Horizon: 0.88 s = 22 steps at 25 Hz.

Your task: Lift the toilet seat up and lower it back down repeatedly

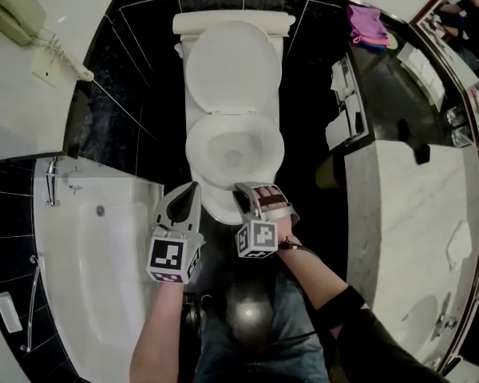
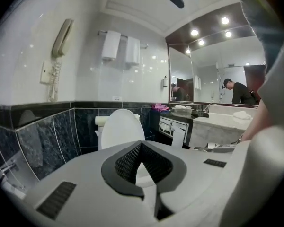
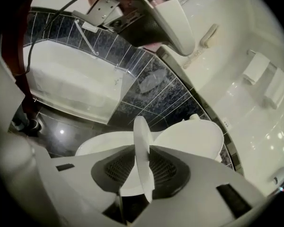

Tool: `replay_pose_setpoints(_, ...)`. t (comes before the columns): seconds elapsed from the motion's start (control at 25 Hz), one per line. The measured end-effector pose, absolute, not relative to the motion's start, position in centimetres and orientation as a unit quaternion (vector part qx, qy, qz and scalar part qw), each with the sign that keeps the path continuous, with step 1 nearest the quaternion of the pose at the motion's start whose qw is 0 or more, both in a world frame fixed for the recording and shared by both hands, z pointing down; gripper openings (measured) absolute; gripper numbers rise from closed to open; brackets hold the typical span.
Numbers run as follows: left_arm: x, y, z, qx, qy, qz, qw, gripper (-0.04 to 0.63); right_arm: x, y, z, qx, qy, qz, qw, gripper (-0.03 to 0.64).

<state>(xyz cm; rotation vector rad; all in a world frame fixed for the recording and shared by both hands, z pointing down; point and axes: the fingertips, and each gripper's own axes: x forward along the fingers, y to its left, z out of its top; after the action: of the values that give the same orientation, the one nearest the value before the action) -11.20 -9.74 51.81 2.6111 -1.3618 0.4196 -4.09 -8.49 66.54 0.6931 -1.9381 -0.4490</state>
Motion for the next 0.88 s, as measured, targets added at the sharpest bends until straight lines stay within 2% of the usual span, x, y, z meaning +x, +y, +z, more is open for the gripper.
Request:
replay_pose_setpoints(0.44, -8.2, -17.4, 40.1, 0.846, -0.502, 0.173, 0.042, 0.002, -1.7, -23.9, 54.7, 0.340, -0.810, -0.184, 0.440, 0.104)
replay_pose_setpoints(0.88, -8.8, -27.2, 39.2, 0.860, -0.482, 0.160, 0.040, 0.002, -0.4, -38.0, 50.7, 0.405, -0.787, -0.164, 0.436, 0.091)
